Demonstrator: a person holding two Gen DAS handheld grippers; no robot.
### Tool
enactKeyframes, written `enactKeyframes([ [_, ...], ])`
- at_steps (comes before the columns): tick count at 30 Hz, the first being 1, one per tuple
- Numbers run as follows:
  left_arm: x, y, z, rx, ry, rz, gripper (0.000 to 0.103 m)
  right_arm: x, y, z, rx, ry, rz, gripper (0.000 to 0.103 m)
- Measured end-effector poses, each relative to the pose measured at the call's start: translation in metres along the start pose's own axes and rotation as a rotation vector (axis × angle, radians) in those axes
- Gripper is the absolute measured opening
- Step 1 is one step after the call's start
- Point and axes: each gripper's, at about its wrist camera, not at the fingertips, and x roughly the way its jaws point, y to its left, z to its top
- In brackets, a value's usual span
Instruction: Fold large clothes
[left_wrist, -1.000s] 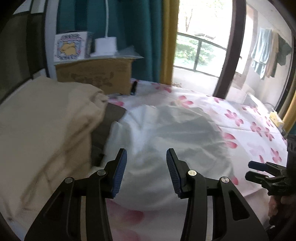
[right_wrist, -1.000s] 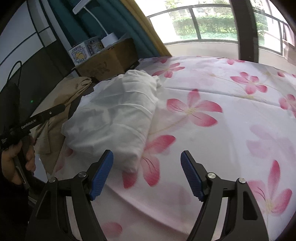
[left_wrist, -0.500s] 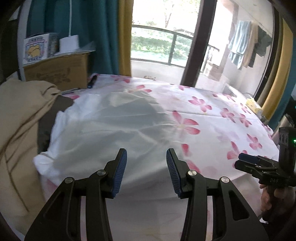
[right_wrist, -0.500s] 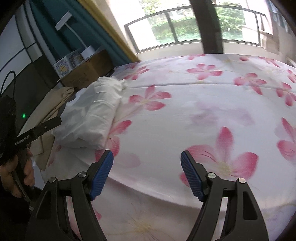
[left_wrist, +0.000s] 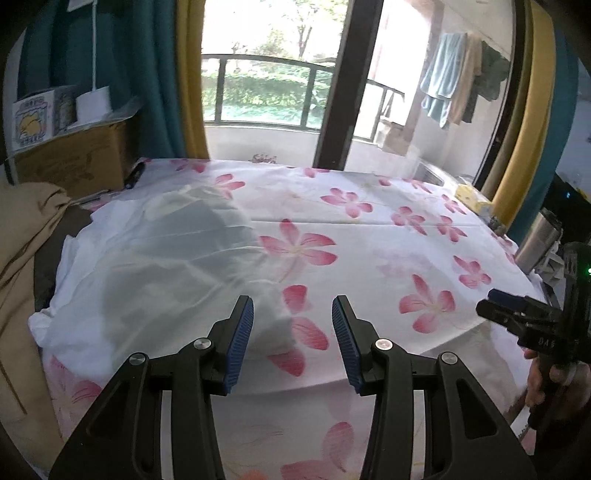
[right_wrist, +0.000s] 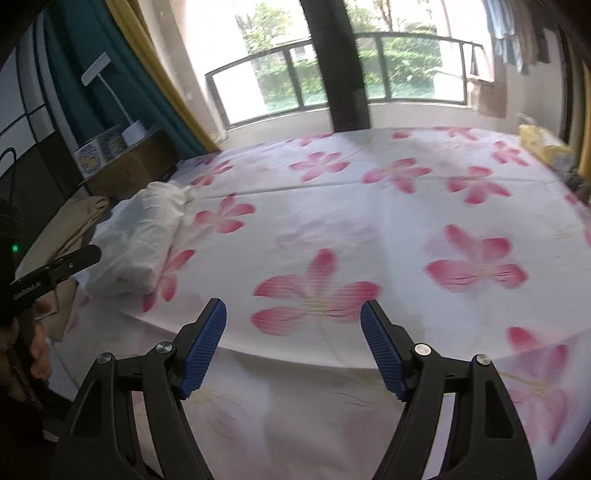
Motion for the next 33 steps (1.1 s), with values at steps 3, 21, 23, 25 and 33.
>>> enactKeyframes([
  [3, -0.003, -0.008, 0.002, 0.022, -0.012, -0.009, 0.047, -0.016, -0.010, 0.001, 0.004, -0.038, -0.062, 0.075],
  [21, -0.037, -0.048, 0.033, 0.105, -0.178, -0.012, 0.079, -0.093, -0.024, 0.017, -0.072, -0.203, -0.307, 0.090],
  [23, -0.044, -0.049, 0.037, 0.105, -0.206, -0.013, 0.081, -0.099, -0.023, 0.020, -0.077, -0.224, -0.318, 0.093],
  [25, -0.051, -0.049, 0.042, 0.101, -0.236, -0.018, 0.081, -0.105, -0.020, 0.024, -0.085, -0.246, -0.331, 0.094],
  [33, -0.074, -0.049, 0.052, 0.157, -0.313, 0.013, 0.082, -0.129, -0.005, 0.039, -0.124, -0.324, -0.346, 0.097],
])
